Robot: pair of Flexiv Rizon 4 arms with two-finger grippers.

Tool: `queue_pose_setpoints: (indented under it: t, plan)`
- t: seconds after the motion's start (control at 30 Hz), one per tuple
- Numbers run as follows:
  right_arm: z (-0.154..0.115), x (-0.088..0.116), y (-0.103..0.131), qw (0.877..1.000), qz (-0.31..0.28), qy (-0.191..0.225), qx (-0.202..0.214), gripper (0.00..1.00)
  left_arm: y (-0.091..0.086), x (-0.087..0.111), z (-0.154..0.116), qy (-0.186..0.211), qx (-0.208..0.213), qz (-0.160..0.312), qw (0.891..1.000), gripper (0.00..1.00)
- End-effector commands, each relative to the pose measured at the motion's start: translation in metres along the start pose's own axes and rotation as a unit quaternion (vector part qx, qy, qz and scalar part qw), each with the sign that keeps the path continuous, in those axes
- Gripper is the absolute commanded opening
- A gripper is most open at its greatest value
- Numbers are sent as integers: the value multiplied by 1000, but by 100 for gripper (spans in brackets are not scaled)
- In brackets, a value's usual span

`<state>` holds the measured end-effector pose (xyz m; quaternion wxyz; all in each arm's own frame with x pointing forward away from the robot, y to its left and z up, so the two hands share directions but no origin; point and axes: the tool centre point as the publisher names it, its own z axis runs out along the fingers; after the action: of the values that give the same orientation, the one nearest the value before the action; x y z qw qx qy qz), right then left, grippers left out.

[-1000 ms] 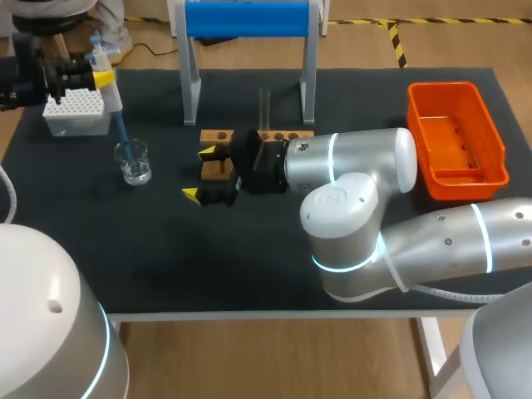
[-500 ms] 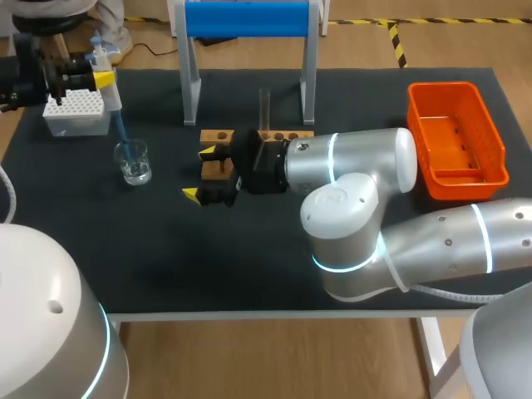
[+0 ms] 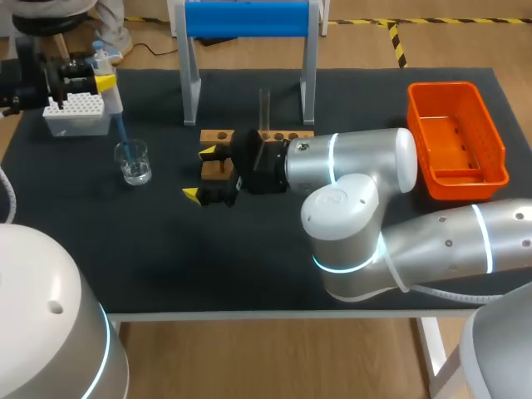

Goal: Invert the test tube, pick up the pipette, mount the tip to pipette, aspirate from beaker and dispense into the tube, eject the tip, return the pipette, and cap with the stopper.

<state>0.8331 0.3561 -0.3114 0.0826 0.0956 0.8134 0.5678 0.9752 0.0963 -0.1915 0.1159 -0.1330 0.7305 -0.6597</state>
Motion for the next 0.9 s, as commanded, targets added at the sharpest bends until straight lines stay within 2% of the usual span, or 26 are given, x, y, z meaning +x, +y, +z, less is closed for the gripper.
queue_pose_setpoints:
  t: [0.03,0.9]
  plan:
    - [-1,0,-1,1000,0,0,-1,100,1,-1,1,0,0,0,1000,0]
    - [-4,0,2,1000,-3,1,-3,100,1,0,0,2,3,2,1000,0]
